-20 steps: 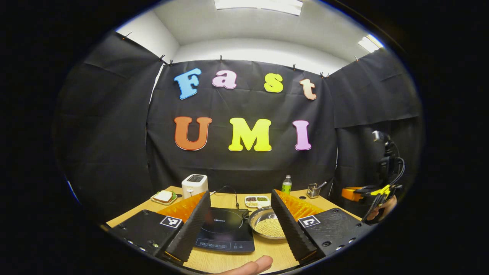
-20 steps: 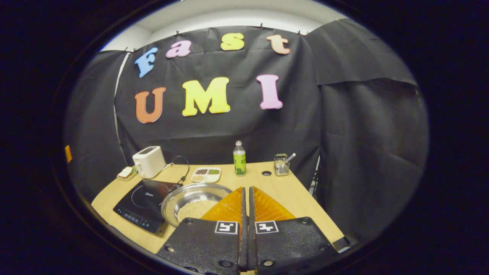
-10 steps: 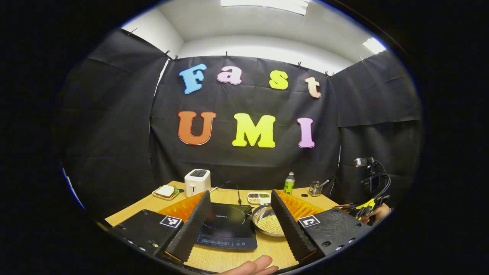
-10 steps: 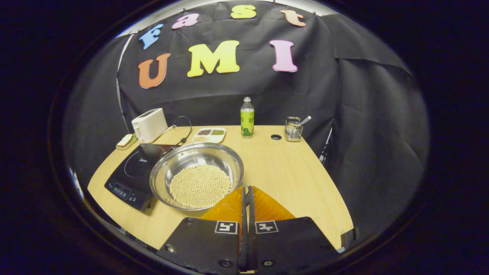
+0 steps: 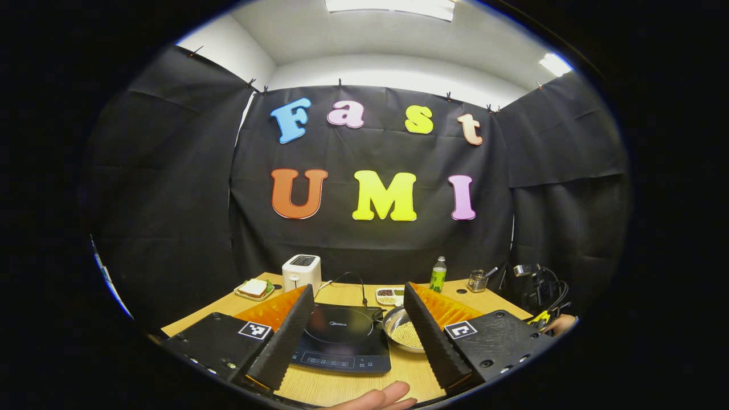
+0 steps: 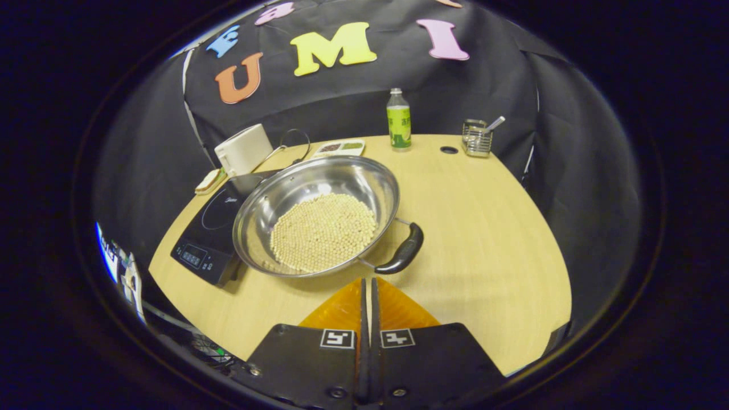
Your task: First push the handle of the pot to place it horizontally, then grasp the pot with both hands and set it on the induction cooktop.
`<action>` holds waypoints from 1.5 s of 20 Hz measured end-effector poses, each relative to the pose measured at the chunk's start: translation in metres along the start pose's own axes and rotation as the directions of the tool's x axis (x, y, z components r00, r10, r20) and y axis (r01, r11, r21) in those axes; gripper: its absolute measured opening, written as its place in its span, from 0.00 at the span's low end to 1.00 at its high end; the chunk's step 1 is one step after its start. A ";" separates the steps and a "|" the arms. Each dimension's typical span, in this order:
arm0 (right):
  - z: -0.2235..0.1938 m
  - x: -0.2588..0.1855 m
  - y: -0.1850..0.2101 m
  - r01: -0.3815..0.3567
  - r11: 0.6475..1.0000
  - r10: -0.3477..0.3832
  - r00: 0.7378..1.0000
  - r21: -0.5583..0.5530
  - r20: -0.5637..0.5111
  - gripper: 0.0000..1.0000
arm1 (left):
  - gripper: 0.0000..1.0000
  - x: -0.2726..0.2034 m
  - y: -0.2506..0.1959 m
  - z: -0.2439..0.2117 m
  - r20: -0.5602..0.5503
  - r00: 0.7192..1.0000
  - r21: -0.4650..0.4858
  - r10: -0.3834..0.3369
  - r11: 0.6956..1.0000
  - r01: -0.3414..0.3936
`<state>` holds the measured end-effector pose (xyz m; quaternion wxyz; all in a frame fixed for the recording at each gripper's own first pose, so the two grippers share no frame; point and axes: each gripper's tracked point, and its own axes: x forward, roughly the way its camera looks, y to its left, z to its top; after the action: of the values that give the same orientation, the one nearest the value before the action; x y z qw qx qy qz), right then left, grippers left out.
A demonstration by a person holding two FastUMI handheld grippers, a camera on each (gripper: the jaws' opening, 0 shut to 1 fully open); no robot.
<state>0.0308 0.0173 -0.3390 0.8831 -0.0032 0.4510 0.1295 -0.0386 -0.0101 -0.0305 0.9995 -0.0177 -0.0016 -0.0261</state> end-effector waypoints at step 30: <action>0.002 0.048 -0.040 -0.024 0.988 0.030 0.999 0.151 -0.035 0.04 | 0.95 0.079 0.055 0.026 0.021 0.992 0.000 0.122 0.993 -0.122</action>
<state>0.0689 -0.0100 -0.3807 0.8703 0.0673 0.4760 0.1069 0.0427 0.0418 -0.0060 0.9992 -0.0172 -0.0109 0.0353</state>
